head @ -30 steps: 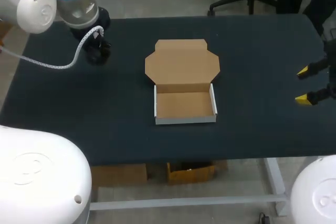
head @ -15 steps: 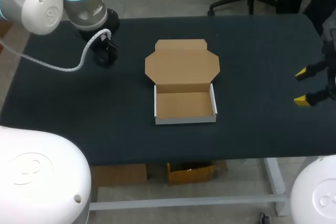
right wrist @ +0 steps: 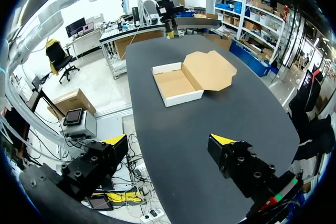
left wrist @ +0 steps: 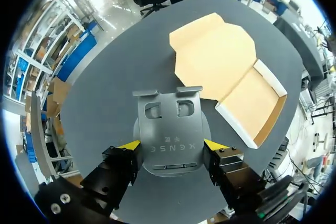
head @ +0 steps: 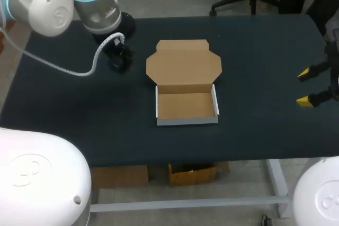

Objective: Assemble the packaging by folding the flat box into shape, placing the metal phone stand inside, and closing the box properly

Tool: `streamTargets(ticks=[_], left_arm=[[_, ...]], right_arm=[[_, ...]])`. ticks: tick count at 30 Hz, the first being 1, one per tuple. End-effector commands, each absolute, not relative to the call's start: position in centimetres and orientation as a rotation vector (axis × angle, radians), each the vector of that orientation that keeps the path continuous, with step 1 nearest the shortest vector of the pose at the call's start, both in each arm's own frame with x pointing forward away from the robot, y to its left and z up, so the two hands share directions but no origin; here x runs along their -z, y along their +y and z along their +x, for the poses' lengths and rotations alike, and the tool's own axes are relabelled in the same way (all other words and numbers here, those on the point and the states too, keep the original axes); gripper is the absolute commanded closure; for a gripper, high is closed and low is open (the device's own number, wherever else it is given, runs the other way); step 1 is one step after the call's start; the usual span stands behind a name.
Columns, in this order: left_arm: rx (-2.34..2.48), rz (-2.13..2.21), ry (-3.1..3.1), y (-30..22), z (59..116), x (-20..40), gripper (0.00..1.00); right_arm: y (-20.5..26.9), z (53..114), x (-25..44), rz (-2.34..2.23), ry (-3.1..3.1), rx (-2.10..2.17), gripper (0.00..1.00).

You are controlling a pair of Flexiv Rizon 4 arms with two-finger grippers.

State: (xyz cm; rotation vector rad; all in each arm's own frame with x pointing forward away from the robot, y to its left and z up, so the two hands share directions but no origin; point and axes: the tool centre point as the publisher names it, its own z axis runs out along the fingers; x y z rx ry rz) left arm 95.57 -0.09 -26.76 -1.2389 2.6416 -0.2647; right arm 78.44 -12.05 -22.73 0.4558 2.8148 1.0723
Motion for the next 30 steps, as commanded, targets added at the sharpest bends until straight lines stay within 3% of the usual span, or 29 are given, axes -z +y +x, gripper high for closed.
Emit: streamTargets(ticks=[1, 30], left_arm=[[0.248, -1.237, 2.636, -1.7, 94.6, 26.7, 1.00], [0.289, -1.297, 2.709, -12.5, 91.2, 29.3, 1.00]], right_arm=[[-12.1, 78.3, 22.6, 0.456, 2.815, -1.073, 0.00], [-12.1, 78.3, 22.6, 0.456, 2.815, -1.073, 0.00]])
